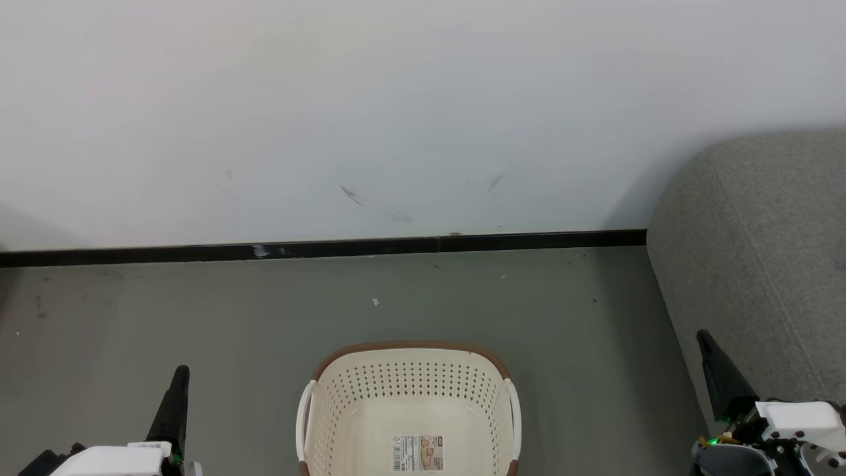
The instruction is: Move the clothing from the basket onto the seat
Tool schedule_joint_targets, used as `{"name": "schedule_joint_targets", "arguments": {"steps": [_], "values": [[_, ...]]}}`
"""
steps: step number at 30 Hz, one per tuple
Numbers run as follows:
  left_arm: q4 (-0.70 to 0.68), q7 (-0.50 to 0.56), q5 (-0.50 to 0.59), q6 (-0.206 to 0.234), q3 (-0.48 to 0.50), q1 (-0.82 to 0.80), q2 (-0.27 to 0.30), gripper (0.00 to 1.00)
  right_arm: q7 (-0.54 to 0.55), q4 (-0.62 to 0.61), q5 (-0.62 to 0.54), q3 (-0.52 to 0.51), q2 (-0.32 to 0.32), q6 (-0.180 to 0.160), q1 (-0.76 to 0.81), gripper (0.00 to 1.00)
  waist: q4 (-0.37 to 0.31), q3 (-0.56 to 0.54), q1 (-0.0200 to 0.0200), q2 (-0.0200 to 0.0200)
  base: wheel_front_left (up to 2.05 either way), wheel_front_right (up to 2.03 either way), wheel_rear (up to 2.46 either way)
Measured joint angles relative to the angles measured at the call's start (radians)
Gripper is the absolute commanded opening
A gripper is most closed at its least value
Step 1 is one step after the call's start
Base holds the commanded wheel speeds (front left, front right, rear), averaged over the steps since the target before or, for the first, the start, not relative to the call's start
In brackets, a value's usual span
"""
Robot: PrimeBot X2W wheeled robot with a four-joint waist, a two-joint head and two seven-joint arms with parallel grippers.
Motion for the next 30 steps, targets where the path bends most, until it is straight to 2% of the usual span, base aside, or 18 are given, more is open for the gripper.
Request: {"name": "schedule_joint_targets", "arguments": {"steps": [30], "values": [[0.003, 0.003, 0.000, 0.000, 0.001, -0.001, 0.000, 0.00, 0.007, 0.002, 0.000, -0.002, 0.000, 0.000, -0.003, 0.00, 0.000, 0.000, -0.0001, 0.0000, 0.00, 0.00, 0.00]]}}
